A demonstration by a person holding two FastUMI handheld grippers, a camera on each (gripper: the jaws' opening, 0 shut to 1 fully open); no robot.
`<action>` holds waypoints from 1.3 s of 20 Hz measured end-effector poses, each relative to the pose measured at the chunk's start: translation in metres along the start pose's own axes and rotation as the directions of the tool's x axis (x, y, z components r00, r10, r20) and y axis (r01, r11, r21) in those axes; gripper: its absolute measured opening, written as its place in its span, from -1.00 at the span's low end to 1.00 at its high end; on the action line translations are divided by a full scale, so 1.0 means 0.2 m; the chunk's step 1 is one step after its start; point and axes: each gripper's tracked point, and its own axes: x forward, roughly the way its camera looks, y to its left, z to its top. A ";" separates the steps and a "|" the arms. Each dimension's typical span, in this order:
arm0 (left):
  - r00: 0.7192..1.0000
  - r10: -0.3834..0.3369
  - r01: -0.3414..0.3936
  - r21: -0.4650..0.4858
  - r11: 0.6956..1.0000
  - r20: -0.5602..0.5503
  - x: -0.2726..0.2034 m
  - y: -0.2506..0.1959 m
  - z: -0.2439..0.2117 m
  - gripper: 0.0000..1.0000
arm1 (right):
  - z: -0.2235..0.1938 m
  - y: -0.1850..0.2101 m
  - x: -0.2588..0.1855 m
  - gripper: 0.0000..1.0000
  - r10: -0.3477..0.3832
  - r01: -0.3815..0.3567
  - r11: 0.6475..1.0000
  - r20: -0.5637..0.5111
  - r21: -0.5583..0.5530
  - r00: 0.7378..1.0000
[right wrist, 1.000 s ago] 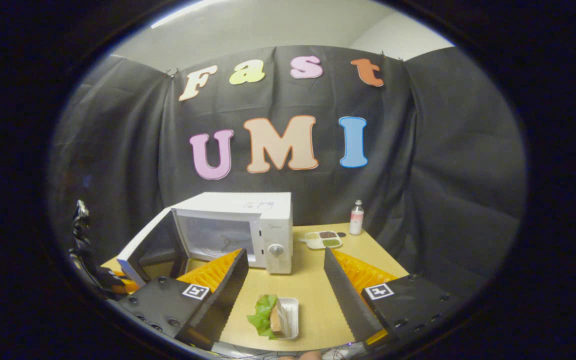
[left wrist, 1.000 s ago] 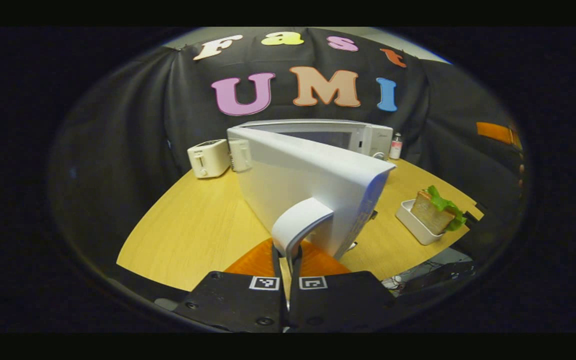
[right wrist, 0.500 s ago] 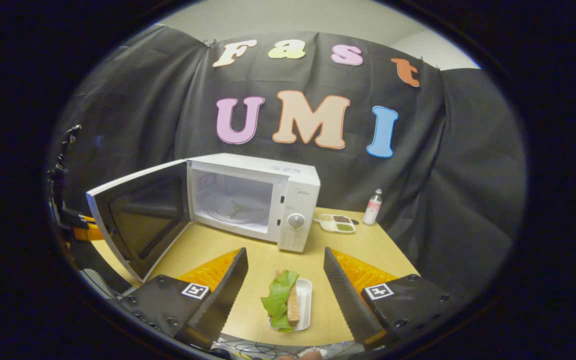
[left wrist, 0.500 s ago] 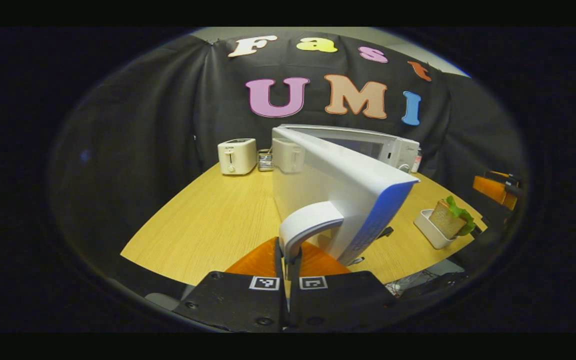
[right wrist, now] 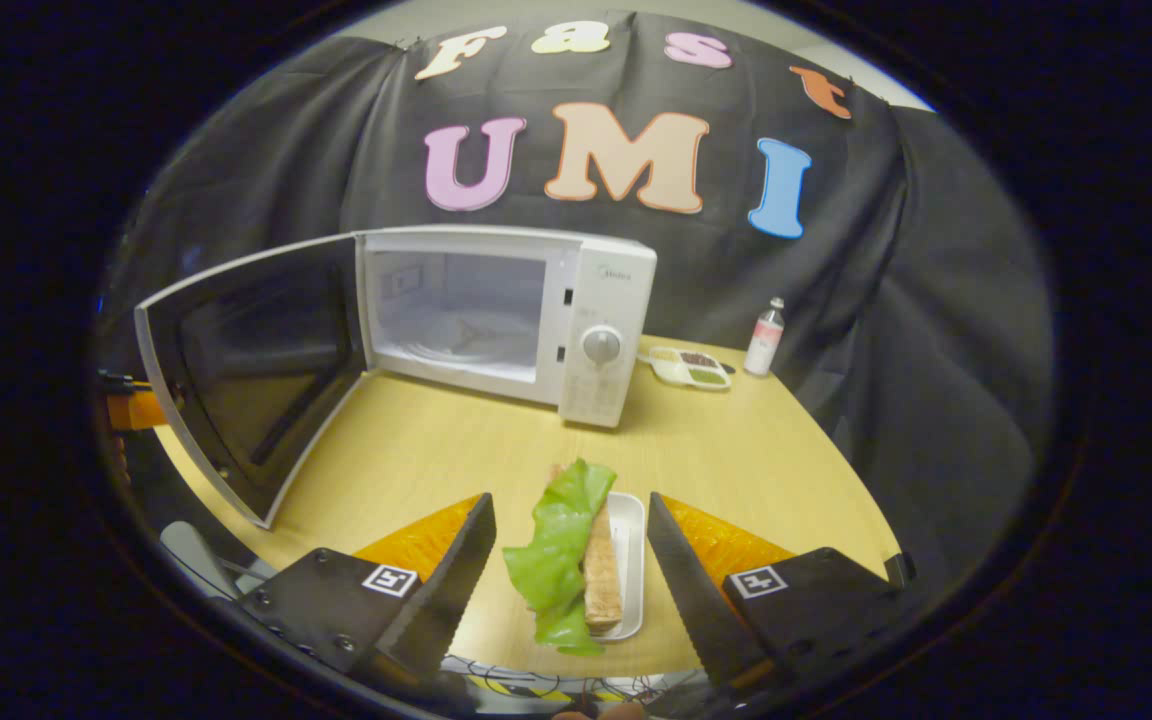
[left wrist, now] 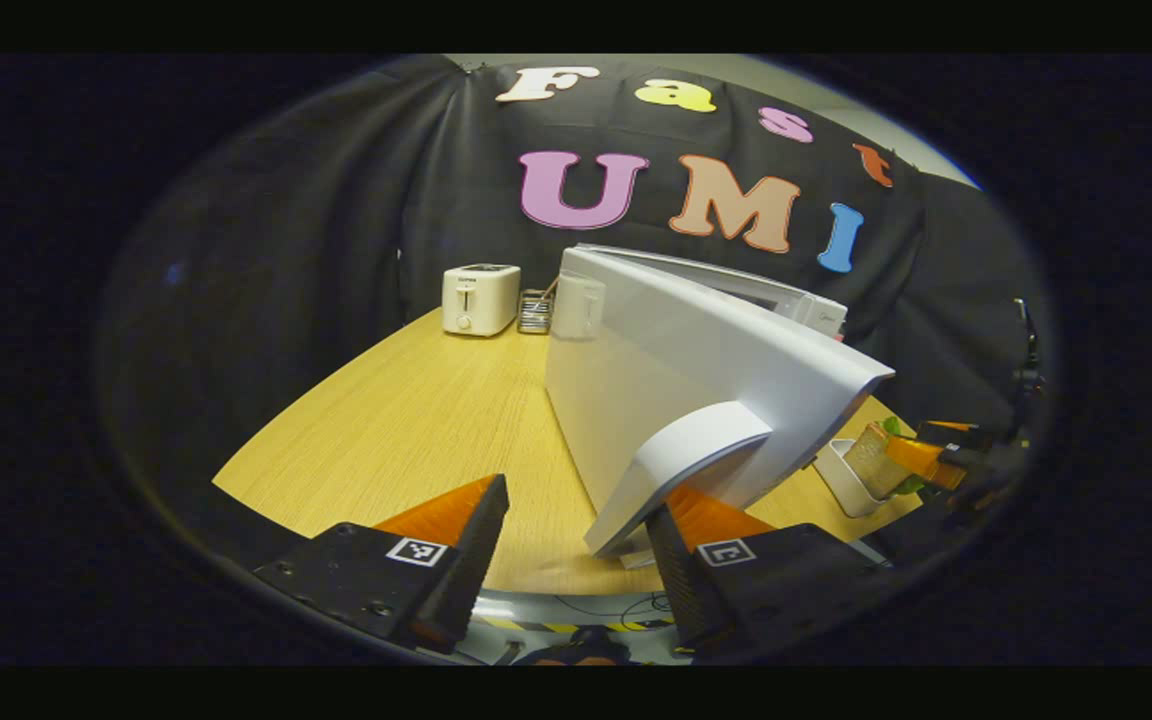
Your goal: Open the microwave oven with the left hand, put the food in, and close the microwave oven.
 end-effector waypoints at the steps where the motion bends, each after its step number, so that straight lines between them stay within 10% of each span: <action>1: 1.000 -0.006 0.006 -0.010 1.000 0.018 -0.01 0.00 0.02 0.51 | -0.05 0.00 0.03 0.97 -0.001 0.001 1.000 -0.025 0.003 1.000; 8: 0.995 -0.057 0.064 -0.095 0.993 0.083 -0.17 0.02 0.14 0.72 | -0.20 -0.04 0.11 0.82 0.001 0.010 0.996 -0.134 0.085 0.991; 16: 0.993 -0.034 0.037 -0.029 0.999 0.111 -0.32 0.04 0.20 0.87 | -0.14 -0.08 0.08 -0.24 -0.036 0.046 0.996 -0.123 0.078 0.992; 26: 0.990 -0.054 0.057 -0.019 0.998 0.128 -0.42 0.03 0.22 0.87 | 0.47 0.13 0.12 -0.23 0.104 -0.114 0.962 0.054 0.248 0.993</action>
